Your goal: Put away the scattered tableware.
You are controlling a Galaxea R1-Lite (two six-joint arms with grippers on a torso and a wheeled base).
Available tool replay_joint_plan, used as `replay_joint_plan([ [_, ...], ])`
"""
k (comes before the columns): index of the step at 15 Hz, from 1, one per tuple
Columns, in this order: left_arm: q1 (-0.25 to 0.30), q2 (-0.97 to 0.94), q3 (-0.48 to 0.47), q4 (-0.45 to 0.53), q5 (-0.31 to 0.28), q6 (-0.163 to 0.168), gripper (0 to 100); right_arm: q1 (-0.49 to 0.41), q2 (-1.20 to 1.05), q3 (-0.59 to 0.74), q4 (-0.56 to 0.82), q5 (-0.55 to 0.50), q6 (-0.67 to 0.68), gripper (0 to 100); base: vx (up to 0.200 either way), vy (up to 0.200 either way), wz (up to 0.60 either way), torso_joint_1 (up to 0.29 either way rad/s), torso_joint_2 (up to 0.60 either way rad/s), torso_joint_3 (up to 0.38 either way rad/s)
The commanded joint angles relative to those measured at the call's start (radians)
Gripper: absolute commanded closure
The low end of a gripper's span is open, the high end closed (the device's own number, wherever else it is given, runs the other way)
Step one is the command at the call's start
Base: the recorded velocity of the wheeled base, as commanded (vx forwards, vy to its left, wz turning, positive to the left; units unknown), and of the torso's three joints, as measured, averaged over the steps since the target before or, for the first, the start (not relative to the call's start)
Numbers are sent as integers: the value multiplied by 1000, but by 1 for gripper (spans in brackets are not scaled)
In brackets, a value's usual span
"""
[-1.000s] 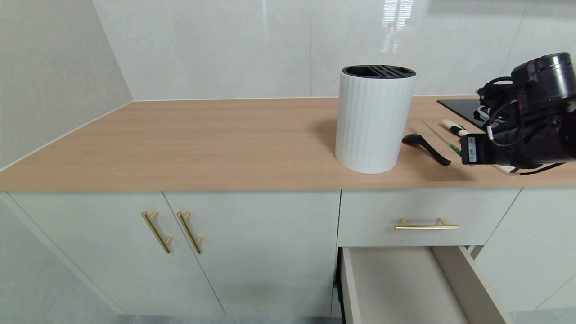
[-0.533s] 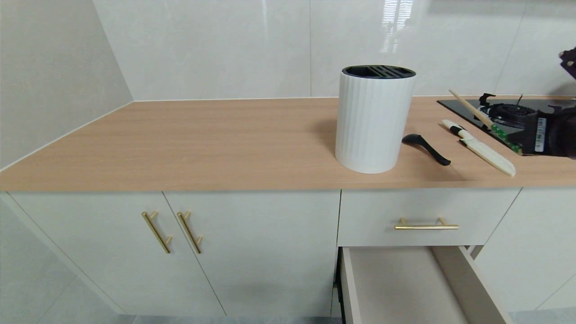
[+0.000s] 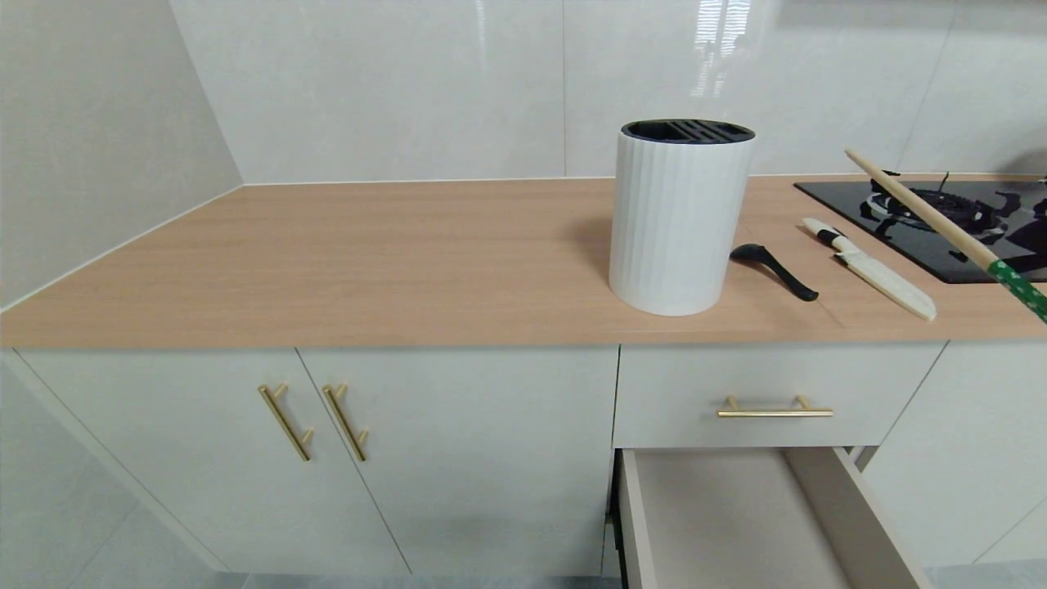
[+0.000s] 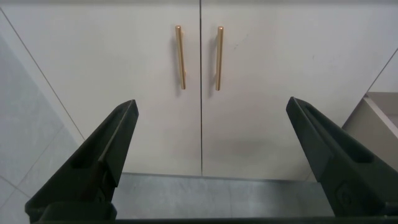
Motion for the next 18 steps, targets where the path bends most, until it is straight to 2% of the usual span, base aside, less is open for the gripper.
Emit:
replay_joint_plan([
  [1,0,1,0,-1,1,-1,0,19,-150,96,4,4,-2,100,0,0,0,0,0,0],
  [5,0,1,0,-1,1,1,0,26,-231,252,4,107,-24,100,0,0,0,0,0,0],
  [9,0,1,0,-2,1,-1,0,60,-234,360,-2,131,-53,100,0,0,0,-18,53,34],
  [16,0,1,0,-1,1,-1,0,143,-227,462,-30,160,-73,100,0,0,0,-133,421,276],
  [18,0,1,0,-1,1,-1,0,168,-213,488,-39,200,-82,100,0,0,0,-120,452,332],
])
